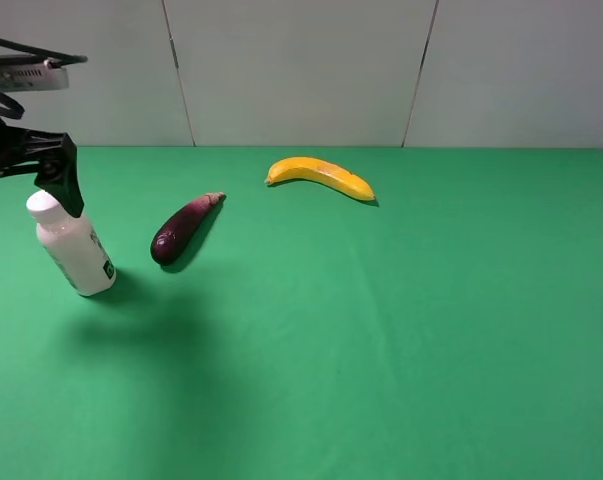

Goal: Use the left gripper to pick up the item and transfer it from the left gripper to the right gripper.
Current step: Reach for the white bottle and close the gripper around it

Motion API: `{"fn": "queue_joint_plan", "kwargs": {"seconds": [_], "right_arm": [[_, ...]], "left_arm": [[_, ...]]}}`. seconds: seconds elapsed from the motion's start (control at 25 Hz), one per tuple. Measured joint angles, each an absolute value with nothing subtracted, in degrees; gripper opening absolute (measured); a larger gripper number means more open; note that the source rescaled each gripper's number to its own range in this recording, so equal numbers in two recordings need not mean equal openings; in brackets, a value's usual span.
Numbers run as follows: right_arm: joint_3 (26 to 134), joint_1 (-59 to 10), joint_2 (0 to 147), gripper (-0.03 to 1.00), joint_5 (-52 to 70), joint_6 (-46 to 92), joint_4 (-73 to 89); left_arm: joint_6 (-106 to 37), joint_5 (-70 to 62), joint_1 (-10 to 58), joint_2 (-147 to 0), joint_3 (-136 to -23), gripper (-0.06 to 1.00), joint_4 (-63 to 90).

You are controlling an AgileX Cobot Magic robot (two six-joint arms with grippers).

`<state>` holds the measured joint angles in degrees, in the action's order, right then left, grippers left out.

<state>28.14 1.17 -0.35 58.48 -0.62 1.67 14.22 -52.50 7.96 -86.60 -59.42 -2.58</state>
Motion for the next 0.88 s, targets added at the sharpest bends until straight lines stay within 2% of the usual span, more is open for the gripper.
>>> {"fn": "queue_joint_plan", "kwargs": {"seconds": [0.24, 0.88], "right_arm": [[28.14, 1.17, -0.35, 1.0, 58.48, -0.62, 1.67], [28.14, 1.17, -0.35, 1.0, 58.48, -0.62, 1.67]], "left_arm": [[15.53, -50.2, 9.93, -91.19, -59.58, 1.0, -4.69], [16.62, -44.23, 9.93, -96.18, -59.58, 1.0, -4.75]]}}
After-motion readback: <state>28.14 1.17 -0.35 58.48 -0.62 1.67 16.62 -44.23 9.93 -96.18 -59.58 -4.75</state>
